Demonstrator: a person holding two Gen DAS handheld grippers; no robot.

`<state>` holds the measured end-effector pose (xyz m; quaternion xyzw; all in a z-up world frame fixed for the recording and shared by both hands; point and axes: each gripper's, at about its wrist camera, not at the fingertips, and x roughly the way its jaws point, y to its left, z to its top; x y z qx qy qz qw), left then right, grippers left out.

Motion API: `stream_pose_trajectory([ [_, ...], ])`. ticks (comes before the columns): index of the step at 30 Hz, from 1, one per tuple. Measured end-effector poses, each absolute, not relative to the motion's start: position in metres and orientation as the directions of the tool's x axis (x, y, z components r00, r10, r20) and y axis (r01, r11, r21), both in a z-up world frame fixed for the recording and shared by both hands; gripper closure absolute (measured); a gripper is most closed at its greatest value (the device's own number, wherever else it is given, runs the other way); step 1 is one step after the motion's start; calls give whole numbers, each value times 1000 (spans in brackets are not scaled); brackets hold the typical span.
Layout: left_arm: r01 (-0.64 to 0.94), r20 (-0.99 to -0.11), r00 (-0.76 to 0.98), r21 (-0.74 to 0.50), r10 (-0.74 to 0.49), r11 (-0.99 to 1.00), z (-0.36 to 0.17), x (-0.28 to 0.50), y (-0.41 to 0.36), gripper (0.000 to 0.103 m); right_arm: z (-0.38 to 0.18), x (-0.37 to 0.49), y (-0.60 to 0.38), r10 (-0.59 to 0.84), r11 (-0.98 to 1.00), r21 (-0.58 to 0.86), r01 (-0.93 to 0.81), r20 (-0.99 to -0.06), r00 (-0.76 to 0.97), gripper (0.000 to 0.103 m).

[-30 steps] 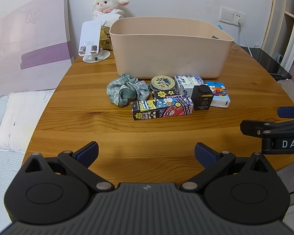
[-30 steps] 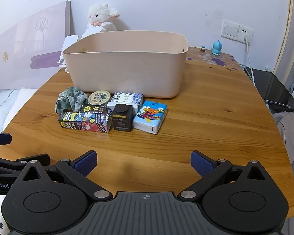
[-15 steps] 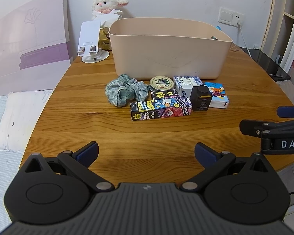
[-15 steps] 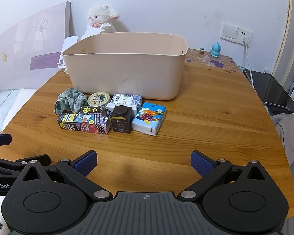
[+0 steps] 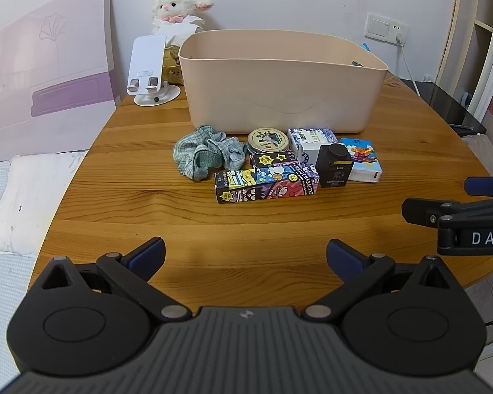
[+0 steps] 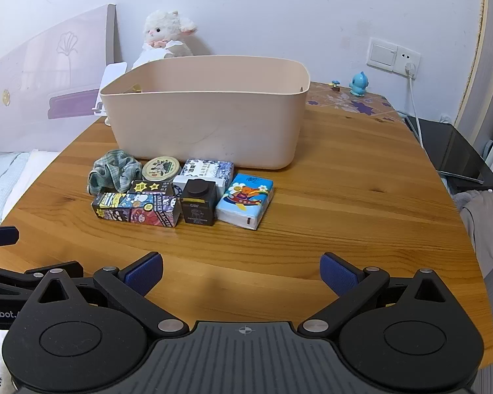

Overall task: Organize objects
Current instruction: 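Move the left gripper toward the long cartoon box while the right gripper approaches the blue cartoon tissue pack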

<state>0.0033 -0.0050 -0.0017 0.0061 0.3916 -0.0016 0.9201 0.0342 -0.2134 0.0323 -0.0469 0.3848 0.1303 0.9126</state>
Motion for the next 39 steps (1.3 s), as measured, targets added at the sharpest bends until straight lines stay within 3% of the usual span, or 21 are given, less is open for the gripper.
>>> stream_pose_trajectory([
  [39, -51, -771, 636, -81, -30, 995, -40, 90, -21, 0, -12, 124, -229, 179, 964, 2, -264, -743, 645, 0],
])
